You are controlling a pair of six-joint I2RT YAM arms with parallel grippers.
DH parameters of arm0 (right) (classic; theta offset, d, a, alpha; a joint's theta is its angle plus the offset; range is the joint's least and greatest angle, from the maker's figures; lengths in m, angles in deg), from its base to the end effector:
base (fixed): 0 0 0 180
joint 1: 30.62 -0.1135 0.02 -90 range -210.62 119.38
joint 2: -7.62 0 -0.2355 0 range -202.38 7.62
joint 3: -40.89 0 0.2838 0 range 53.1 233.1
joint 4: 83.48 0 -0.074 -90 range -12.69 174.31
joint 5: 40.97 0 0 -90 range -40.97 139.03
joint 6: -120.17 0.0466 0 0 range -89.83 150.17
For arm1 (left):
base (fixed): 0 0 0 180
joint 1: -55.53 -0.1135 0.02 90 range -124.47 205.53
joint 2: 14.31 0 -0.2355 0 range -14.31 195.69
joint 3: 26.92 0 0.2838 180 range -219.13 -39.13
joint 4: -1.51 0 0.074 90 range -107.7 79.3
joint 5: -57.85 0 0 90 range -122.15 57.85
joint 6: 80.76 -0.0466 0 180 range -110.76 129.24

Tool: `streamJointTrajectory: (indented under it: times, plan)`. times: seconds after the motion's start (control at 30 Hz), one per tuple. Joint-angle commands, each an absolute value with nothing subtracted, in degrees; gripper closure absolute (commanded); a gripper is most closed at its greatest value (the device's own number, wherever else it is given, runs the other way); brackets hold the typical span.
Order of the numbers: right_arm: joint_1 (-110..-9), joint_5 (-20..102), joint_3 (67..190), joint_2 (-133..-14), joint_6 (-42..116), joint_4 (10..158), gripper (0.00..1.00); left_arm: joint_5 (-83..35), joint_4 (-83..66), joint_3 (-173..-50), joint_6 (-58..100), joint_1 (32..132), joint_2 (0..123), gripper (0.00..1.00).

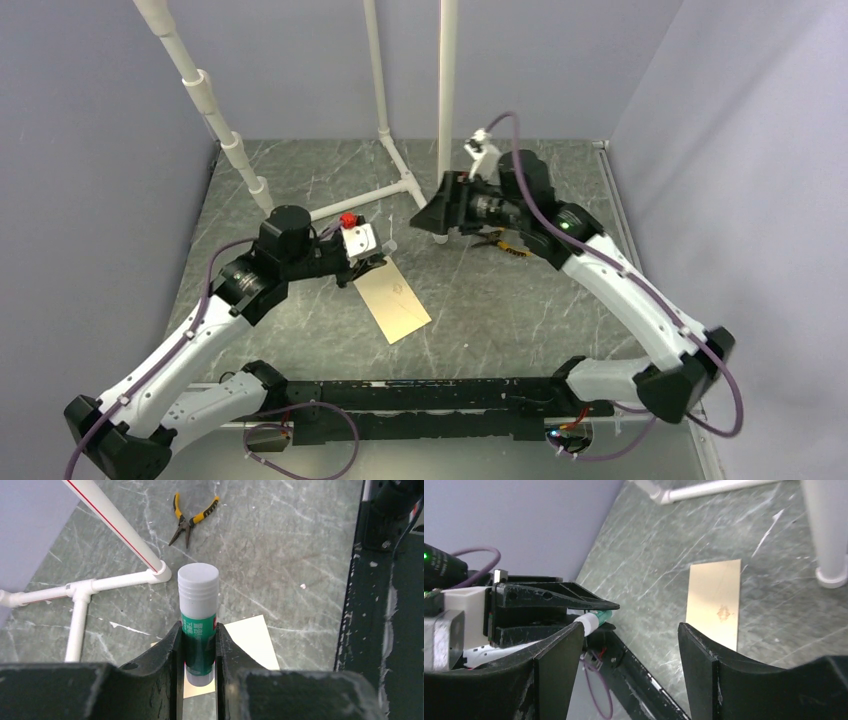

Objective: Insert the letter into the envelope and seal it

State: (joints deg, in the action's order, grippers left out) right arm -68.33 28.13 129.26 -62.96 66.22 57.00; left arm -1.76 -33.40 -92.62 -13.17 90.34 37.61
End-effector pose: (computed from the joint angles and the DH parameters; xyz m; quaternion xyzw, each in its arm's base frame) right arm 0.2439 0.2096 0.3788 -0.1136 0.8124 0.4513 0.3513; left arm 0.1975 -0.1660 0.3253 0.5112 0.6278 -0.2738 0.5192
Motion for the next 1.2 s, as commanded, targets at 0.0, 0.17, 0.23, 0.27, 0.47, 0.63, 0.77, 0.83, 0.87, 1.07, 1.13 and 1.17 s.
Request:
streamJointTrajectory:
  times: [0.0,0.17,0.23,0.27,0.47,0.63,0.77,0.83,0.87,1.07,1.13,1.17]
  plan:
    - [-67.91,35.43,125.36,-55.87,66.49,60.43,0.28,0.82,-25.31,-91.24,-4.50,90.51,35.95,0.98]
    - [-67.97,43.53,121.99,-53.75,68.64,59.54,0.31,-3.51,-19.86,-91.36,15.17,90.51,40.88,0.97]
    - [-67.97,46.67,120.26,-53.18,69.85,59.56,0.34,-7.31,-19.23,-91.79,25.58,90.51,44.06,0.95]
    - [-67.97,47.88,119.19,-52.74,70.45,59.99,0.35,-9.17,-19.07,-91.95,30.38,90.51,45.86,0.93]
    - [-67.98,54.21,112.93,-50.31,72.15,61.39,0.40,-20.07,-13.32,-87.86,53.22,90.47,55.00,0.90]
    - [-67.97,55.32,109.82,-49.22,72.76,60.89,0.40,-29.62,-20.72,-92.51,62.58,90.51,66.08,0.92]
    - [-67.96,55.68,107.24,-47.39,73.13,60.98,0.40,-30.65,-23.22,-97.82,64.55,90.51,76.30,0.90]
    - [-67.92,55.84,105.95,-46.34,73.36,61.38,0.40,-30.10,-23.51,-100.55,64.64,90.49,81.43,0.90]
    - [-67.97,55.84,105.44,-45.86,73.40,61.64,0.40,-29.86,-23.59,-101.85,64.79,90.51,83.60,0.90]
    - [-67.97,55.62,103.78,-44.65,72.96,61.44,0.39,-31.17,-26.47,-107.13,66.51,90.96,91.76,0.82]
    - [-67.95,55.84,103.28,-44.27,72.65,61.38,0.39,-32.03,-28.10,-107.72,66.80,91.48,92.47,0.77]
    - [-67.97,56.10,103.10,-44.09,72.50,61.31,0.38,-32.00,-28.90,-108.06,66.88,91.74,92.74,0.74]
